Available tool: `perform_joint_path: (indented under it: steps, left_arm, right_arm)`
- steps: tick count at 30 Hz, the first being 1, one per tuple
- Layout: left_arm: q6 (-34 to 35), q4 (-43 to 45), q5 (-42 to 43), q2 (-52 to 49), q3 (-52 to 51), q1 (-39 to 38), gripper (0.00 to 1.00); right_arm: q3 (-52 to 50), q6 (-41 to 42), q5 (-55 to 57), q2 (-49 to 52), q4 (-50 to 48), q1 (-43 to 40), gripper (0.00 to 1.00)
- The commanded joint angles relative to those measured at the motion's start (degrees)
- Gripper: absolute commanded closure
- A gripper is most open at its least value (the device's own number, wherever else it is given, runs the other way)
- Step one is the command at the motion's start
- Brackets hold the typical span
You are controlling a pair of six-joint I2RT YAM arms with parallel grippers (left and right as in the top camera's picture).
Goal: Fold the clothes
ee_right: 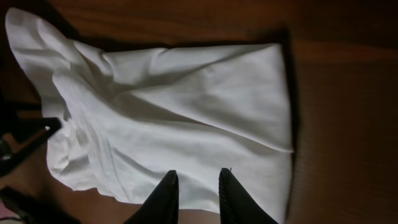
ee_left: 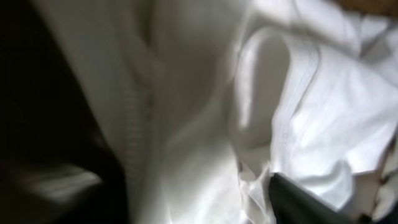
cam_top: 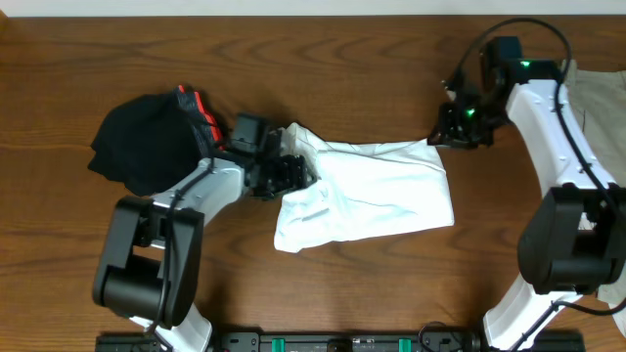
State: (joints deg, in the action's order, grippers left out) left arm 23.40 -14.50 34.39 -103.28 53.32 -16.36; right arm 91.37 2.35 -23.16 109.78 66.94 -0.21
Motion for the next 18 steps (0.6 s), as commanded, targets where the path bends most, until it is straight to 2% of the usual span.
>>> perform_joint_path:
  steps: [1, 5, 11, 18]
  left_arm:
    - [0.5, -0.7, -0.9, -2.4, -1.1, -2.4, 0.59]
    - [0.5, -2.1, -1.0, -2.1, -0.7, -2.3, 0.94]
    - [-3.4, -12.7, -2.4, 1.6, 4.3, 1.4, 0.94]
    - [-13.4, -37.0, -17.2, 7.8, 20.5, 4.5, 0.94]
  right_arm:
    - [0.9, -1.1, -0.3, -2.0, 0.2, -1.7, 0.79]
    - [0.9, -1.2, -0.2, -2.4, 1.3, -2.9, 0.81]
    - [0.9, -1.2, -0.2, -2.6, 2.3, -4.3, 0.81]
    - [0.9, -1.2, -0.2, -2.6, 2.1, -5.2, 0.81]
